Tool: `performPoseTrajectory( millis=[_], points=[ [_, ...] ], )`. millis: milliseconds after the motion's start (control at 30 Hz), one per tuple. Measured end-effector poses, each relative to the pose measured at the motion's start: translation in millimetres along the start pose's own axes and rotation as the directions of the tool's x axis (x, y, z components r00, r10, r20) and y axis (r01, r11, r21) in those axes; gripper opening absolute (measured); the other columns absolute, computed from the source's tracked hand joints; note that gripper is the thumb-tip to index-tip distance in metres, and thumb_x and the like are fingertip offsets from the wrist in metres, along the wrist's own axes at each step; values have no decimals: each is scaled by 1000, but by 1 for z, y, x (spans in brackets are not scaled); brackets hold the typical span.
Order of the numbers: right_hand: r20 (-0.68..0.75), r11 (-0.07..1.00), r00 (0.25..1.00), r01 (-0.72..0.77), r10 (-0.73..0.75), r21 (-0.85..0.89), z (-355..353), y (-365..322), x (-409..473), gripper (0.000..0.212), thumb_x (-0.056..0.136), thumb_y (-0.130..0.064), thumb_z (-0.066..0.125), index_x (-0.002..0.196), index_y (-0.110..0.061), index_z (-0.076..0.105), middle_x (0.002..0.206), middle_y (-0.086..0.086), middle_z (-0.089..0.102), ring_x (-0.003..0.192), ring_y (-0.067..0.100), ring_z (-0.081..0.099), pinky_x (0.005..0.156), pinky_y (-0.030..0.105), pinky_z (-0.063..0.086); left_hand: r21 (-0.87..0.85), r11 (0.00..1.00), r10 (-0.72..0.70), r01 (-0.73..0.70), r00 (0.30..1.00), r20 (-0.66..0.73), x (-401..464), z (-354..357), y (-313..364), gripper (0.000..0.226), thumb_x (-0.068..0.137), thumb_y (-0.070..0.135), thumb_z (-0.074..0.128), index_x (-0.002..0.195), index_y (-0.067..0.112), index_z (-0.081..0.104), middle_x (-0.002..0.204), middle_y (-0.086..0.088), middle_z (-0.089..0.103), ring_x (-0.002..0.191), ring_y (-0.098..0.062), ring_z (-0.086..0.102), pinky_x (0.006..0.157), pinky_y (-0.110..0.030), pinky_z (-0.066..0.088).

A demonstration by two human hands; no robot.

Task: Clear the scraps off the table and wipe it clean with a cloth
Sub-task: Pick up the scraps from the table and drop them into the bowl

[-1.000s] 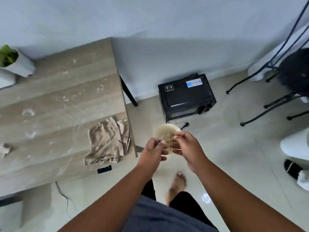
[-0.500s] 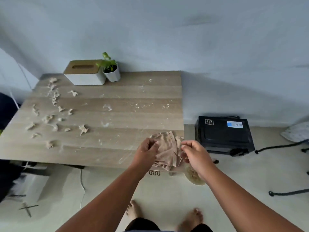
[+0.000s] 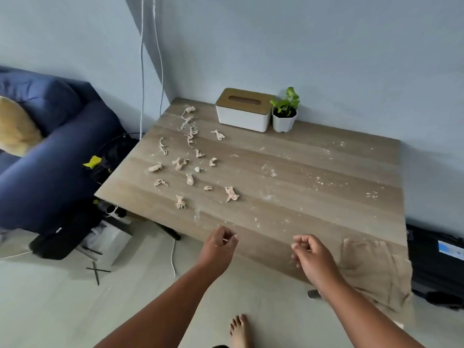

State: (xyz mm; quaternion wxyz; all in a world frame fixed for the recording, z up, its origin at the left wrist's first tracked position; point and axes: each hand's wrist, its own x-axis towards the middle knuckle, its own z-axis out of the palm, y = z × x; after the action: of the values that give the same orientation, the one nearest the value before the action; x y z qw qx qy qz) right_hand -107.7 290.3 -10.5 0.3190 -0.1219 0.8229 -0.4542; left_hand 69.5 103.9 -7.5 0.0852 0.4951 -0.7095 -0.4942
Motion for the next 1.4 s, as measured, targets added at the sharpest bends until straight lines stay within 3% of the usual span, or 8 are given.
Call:
performPoseTrajectory(
  millis=[100, 267, 367, 600, 900, 1000, 1133, 1400],
  points=[
    [52, 996, 998, 30, -26, -83, 36, -20, 10, 11, 95, -19, 65, 103, -27, 65, 89, -1, 70, 80, 19, 71, 75, 41, 60, 68, 998, 4, -1, 999, -47, 18, -44, -16, 7, 94, 34, 65, 89, 30, 63, 95, 7, 64, 84, -11, 60, 72, -28, 46],
    [141, 950, 979, 178, -145, -256, 75, -53, 28, 19, 93, -29, 67, 108, -38, 59, 103, -16, 64, 93, -3, 60, 73, 17, 42, 121, 993, -1, 13, 995, -102, 44, -96, -31, 7, 95, 40, 64, 95, 33, 63, 101, 9, 63, 85, -5, 61, 77, -30, 48],
    [202, 914, 964, 231, -170, -335, 93, -66, 42, 25, 95, -31, 66, 118, -35, 58, 110, -18, 59, 91, -4, 57, 76, 23, 41, 154, 988, -6, 26, 992, -130, 60, -115, -37, 10, 95, 37, 64, 104, 34, 62, 107, 10, 59, 85, 0, 59, 69, -17, 40],
    [274, 852, 939, 311, -207, -421, 133, -91, 79, 42, 94, -36, 63, 135, -33, 54, 126, -10, 52, 86, 3, 63, 85, 33, 53, 321, 946, -2, 48, 990, -142, 94, -136, -51, 41, 94, 40, 62, 132, 30, 53, 121, 3, 50, 107, -20, 58, 97, -38, 50],
    [397, 563, 878, 477, -268, -675, 173, -114, 137, 68, 95, -41, 61, 155, -33, 32, 134, 2, 39, 121, 24, 49, 93, 34, 51, 519, 854, 64, -35, 997, -38, 148, -145, -53, 61, 92, 47, 59, 149, 34, 39, 133, 2, 47, 122, -22, 54, 96, -35, 50],
    [452, 476, 850, 527, -272, -704, 181, -115, 150, 49, 100, -34, 56, 147, -29, 44, 129, 3, 42, 116, 25, 50, 88, 34, 52, 578, 809, 116, -108, 993, 23, 162, -141, -57, 51, 93, 43, 59, 142, 30, 49, 125, 0, 49, 117, -21, 53, 98, -35, 48],
    [498, 466, 831, 552, -247, -691, 183, -119, 160, 25, 101, -20, 48, 124, -23, 56, 115, 2, 46, 108, 25, 52, 77, 33, 45, 524, 844, 89, -114, 993, 73, 176, -143, -59, 10, 99, 27, 55, 107, 23, 61, 107, 5, 52, 97, -21, 59, 83, -39, 53],
    [479, 573, 813, 576, -331, -583, 198, -148, 188, 18, 99, -10, 48, 111, -15, 61, 110, 3, 47, 98, 25, 53, 70, 29, 39, 438, 880, 194, -181, 981, 16, 207, -166, -59, 4, 96, 9, 63, 93, 11, 66, 94, 0, 54, 83, -19, 55, 75, -31, 47]
  ],
)
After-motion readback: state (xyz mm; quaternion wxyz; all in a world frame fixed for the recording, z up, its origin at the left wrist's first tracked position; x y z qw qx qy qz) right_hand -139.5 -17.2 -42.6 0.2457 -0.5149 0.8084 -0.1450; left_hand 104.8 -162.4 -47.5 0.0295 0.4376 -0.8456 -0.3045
